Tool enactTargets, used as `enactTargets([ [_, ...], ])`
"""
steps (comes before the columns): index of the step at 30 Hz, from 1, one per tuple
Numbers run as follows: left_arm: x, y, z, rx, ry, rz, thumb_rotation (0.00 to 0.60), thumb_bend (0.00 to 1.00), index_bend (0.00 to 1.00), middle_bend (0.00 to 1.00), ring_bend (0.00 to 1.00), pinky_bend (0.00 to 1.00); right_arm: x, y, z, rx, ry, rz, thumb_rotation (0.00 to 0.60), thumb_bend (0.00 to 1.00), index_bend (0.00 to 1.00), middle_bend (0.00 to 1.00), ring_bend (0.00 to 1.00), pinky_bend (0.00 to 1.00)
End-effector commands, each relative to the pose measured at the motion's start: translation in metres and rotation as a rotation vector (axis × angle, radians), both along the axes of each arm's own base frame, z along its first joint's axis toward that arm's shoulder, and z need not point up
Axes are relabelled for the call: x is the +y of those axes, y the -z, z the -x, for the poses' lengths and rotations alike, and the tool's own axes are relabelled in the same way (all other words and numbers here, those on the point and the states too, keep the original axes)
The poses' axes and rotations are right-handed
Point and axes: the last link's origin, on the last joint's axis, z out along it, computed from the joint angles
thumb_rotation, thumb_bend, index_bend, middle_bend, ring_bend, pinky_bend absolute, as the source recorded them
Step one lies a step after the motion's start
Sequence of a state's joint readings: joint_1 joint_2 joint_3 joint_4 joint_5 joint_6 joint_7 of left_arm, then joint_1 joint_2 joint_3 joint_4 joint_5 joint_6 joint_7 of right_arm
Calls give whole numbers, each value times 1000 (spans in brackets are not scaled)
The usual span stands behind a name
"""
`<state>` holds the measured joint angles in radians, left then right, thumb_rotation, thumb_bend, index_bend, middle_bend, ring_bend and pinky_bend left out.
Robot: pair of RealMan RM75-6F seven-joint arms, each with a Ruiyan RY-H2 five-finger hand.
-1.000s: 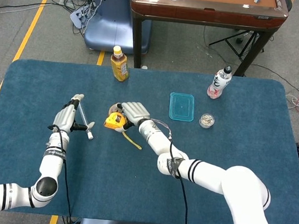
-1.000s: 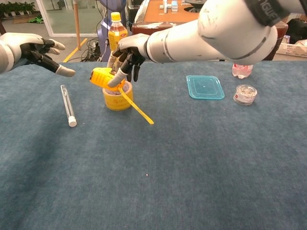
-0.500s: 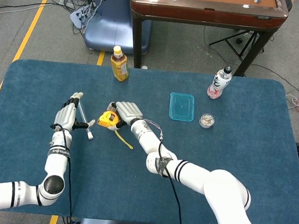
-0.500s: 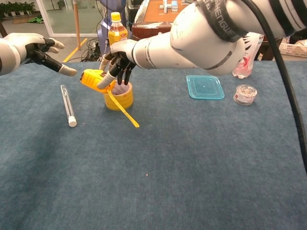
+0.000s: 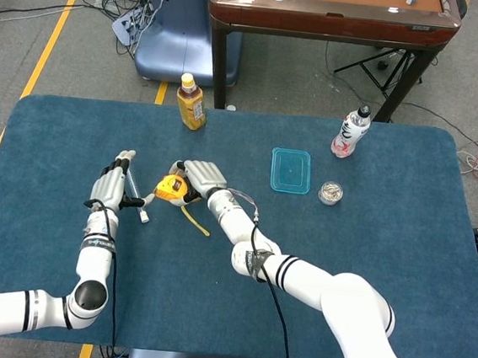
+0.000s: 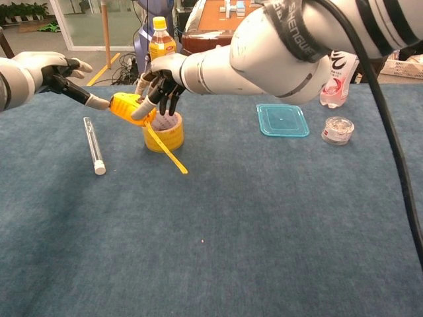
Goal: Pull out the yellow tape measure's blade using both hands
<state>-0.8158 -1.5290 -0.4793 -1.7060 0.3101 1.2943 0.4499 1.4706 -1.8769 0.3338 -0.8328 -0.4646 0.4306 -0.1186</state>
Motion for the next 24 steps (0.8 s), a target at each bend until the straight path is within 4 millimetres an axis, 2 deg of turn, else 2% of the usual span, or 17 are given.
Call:
enactTargets([
  [1,0,0,0,2,-1,-1,600,204,0,0,0,0,-1,2,0,0,4,1,600,612,626,626,506,422],
  [13,1,6,-6,-13,4,13,600,203,0,0,0,0,0,11,-5,-19,15,-12,600,611,625,626,506,422],
  [24,3,10,-6,-9,-2,8,600,203,0,0,0,0,-2,11,-4,-25,15,-19,600,612,625,626,507,422],
])
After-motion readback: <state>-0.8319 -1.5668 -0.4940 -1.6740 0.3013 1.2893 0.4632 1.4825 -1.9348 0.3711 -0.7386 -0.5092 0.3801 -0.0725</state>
